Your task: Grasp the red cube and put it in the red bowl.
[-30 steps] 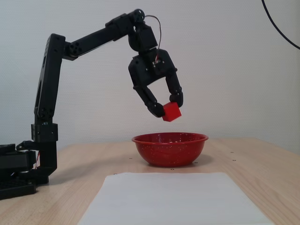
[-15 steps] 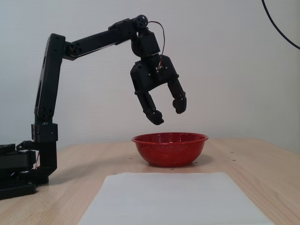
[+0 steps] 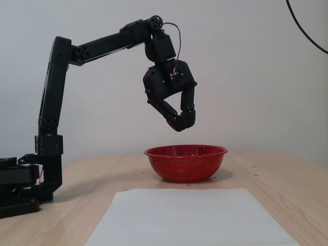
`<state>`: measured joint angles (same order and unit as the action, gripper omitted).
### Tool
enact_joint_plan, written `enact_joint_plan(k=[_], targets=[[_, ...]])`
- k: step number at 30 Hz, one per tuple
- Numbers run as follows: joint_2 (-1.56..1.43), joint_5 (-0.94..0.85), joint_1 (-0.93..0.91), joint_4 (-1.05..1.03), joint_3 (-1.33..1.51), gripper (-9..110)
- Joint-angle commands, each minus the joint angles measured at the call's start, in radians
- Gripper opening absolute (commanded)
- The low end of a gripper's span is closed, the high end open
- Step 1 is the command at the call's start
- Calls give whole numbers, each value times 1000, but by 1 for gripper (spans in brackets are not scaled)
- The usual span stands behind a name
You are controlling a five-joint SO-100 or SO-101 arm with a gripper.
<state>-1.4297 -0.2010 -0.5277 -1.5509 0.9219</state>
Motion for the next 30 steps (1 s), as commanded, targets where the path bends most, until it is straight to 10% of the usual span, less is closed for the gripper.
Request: enact_joint_plan(k=[1, 30], targets=[[-144, -15, 18, -6, -94, 0], [-747, 14, 321, 408, 686, 0]])
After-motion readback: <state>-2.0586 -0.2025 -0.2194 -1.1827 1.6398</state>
